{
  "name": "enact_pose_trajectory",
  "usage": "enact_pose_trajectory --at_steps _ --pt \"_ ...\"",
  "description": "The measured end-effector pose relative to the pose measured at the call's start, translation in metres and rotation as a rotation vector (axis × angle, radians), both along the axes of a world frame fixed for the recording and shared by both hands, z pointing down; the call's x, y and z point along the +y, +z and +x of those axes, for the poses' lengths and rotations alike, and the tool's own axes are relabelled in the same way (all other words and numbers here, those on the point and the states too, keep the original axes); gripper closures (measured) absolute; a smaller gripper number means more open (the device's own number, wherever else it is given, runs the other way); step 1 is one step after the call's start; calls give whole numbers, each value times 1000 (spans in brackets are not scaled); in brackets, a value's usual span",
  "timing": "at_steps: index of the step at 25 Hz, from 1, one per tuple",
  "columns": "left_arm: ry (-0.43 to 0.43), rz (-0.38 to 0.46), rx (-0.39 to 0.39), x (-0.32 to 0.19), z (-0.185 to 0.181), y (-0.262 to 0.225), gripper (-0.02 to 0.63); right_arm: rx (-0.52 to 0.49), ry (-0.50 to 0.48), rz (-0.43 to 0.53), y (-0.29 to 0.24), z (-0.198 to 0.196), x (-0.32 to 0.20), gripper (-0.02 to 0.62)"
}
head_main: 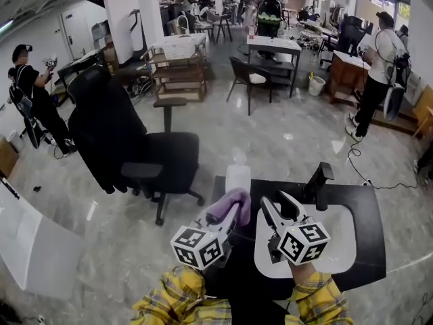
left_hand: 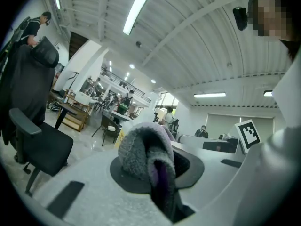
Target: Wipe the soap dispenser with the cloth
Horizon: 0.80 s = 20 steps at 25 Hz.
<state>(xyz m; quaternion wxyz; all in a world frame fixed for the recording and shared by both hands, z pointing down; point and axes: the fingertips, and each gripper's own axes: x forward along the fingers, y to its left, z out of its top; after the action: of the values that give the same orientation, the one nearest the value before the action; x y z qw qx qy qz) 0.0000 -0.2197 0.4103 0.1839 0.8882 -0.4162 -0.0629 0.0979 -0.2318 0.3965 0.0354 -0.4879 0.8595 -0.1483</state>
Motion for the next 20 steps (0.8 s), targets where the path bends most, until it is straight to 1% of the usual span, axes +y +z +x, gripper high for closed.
enact_pose_trajectory --at_steps 4,9,11,14,17,20 --pt "8 -6 5 1 -1 5 557 -9 -4 -13 6 -4 0 420" --pt "22 -31 35 4 -1 13 557 -11 -13 -32 15 -10 2 420" --pt "26 -45 31 5 -1 18 556 -13 -13 -41 18 -10 3 420" --pt "27 -90 20 6 0 33 557 -20 -10 -51 21 -8 3 422" --pt "25 -141 29 5 0 49 557 -28 -6 -63 24 -4 3 425" --pt "29 -170 17 4 1 62 557 -30 1 -71 27 -1 4 428"
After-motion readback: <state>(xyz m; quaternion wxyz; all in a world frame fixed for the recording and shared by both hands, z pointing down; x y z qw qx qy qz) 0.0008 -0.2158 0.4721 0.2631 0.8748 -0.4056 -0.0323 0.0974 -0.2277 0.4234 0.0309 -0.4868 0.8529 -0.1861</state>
